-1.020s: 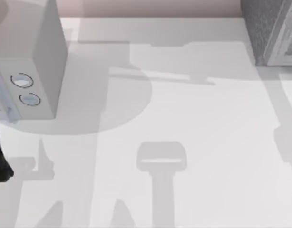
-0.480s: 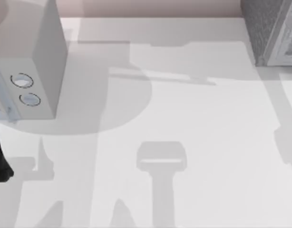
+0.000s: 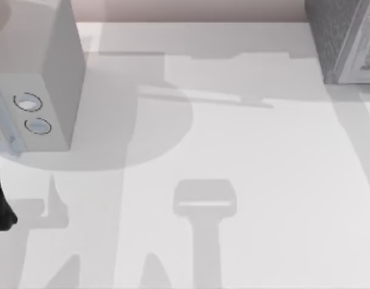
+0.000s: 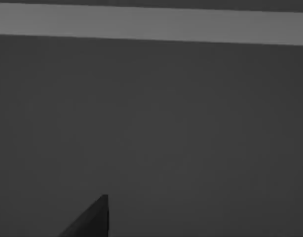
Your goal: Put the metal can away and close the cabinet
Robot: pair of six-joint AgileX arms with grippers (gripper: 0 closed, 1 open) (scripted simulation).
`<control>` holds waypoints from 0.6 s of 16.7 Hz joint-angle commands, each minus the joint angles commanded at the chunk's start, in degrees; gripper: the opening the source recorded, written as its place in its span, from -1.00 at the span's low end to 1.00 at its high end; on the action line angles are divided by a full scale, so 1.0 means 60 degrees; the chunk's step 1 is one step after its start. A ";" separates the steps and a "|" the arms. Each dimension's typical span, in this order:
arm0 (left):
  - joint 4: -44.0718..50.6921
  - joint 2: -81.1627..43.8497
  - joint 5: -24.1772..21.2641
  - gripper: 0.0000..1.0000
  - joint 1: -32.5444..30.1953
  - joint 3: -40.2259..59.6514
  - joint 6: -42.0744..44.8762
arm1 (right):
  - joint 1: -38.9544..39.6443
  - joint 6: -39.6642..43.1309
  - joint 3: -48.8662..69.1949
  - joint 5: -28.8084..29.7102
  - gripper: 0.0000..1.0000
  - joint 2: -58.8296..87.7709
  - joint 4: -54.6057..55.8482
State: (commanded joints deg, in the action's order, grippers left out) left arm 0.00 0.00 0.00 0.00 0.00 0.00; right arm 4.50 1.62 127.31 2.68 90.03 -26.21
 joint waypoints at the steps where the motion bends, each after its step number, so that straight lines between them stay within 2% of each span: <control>1: 0.0000 0.0000 0.0000 1.00 0.0000 0.0000 0.0000 | -0.0037 0.0046 -0.1061 -0.0101 1.00 -0.0871 0.0325; 10: 0.0000 0.0000 0.0000 1.00 0.0000 0.0000 0.0000 | -0.0446 0.0107 -1.3183 -0.0639 1.00 -0.9102 0.2900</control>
State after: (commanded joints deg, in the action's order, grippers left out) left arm 0.00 0.00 0.00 0.00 0.00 0.00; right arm 1.82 2.26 48.21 -1.15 35.42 -8.82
